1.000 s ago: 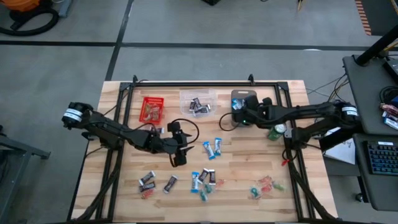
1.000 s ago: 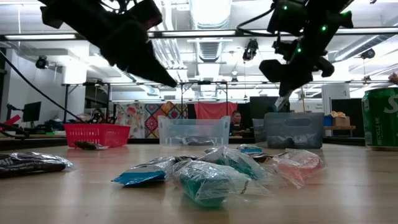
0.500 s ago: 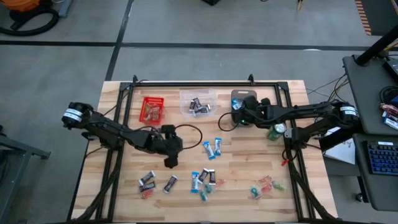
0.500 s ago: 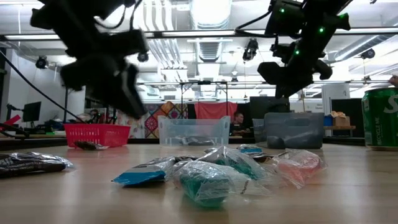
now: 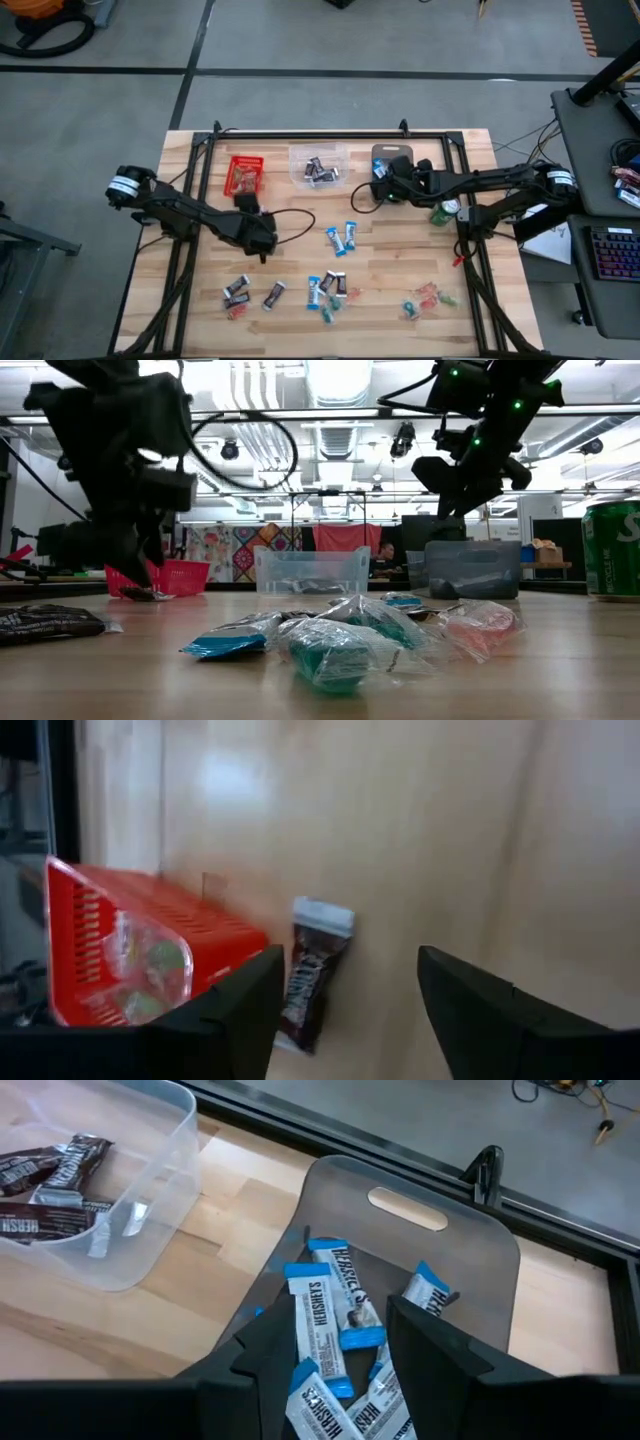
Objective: Sort candy
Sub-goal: Put the black chocolate bar into the transparent bin, then put the orange candy into the red bin
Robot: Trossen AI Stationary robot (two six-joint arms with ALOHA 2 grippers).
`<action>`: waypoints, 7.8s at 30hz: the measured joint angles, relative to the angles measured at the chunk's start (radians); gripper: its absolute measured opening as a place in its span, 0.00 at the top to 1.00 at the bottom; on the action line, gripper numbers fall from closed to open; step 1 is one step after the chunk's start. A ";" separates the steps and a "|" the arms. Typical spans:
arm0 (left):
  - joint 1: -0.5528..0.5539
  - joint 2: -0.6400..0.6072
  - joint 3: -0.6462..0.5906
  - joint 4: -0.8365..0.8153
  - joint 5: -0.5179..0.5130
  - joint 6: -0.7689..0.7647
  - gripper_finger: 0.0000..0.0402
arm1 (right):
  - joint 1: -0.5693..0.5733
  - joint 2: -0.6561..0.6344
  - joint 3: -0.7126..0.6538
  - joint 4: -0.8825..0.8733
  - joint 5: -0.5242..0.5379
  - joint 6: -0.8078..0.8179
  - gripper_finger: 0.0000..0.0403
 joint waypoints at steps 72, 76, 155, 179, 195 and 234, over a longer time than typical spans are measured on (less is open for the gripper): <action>0.091 -0.426 -0.290 0.461 0.376 0.397 0.92 | 0.080 0.005 0.000 0.051 -0.027 -0.018 0.64; 0.091 -0.407 -0.292 0.459 0.363 0.304 0.78 | 0.085 0.005 -0.001 0.051 -0.027 -0.020 0.64; 0.371 0.053 0.345 0.623 0.365 0.580 0.69 | 0.490 -0.011 0.089 0.060 -0.733 0.369 0.64; 0.158 -0.008 0.343 0.599 0.242 0.576 0.69 | 0.711 0.325 0.088 -0.143 -1.077 0.843 0.64; 0.158 -0.014 0.344 0.578 0.242 0.558 0.69 | 0.714 0.388 0.092 -0.145 -1.003 0.749 0.84; 0.052 0.070 0.250 0.850 0.622 0.500 0.69 | 0.705 0.133 0.121 -0.022 -0.337 0.329 0.98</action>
